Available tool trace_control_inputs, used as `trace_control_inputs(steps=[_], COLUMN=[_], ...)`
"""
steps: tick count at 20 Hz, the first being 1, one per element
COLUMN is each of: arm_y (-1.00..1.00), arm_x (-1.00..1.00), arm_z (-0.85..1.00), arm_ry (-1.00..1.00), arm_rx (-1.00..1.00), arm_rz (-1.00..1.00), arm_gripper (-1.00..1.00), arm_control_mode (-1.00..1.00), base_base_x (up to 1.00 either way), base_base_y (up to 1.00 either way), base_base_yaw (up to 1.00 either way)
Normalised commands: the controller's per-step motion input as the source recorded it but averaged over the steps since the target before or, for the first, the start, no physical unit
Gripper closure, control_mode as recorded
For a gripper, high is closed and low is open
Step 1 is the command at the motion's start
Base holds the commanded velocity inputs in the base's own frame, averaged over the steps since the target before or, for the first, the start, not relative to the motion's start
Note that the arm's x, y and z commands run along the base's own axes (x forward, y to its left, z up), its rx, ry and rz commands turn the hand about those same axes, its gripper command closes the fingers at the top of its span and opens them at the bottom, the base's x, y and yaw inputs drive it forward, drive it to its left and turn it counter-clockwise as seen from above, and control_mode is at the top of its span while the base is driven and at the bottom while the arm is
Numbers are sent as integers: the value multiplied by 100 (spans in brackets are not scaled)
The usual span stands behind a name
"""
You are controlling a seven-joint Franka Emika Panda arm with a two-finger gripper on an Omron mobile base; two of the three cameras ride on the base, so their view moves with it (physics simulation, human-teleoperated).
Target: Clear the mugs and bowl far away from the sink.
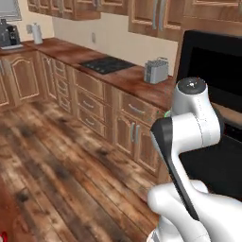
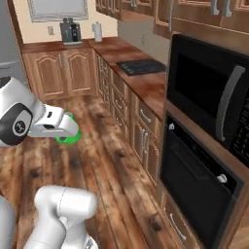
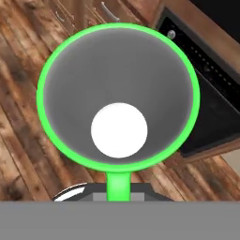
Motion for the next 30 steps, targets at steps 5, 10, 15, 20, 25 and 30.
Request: trace_control_inputs(steps=[5, 10, 15, 20, 25, 30], arm_y=[0, 0, 0, 0, 0, 0], arm_x=[0, 0, 0, 0, 0, 0], arm_z=[0, 0, 0, 0, 0, 0], arm_ry=[0, 0, 0, 0, 0, 0], arm_rx=[0, 0, 0, 0, 0, 0], arm_rz=[0, 0, 0, 0, 0, 0], arm_gripper=[100, 100, 100, 100, 100, 100], arm_control_mode=[100, 100, 100, 100, 100, 100], base_base_x=[0, 0, 27, 27, 0, 0], base_base_y=[0, 4, 99, 100, 100, 100], base_base_yaw=[-100, -99, -55, -39, -17, -7])
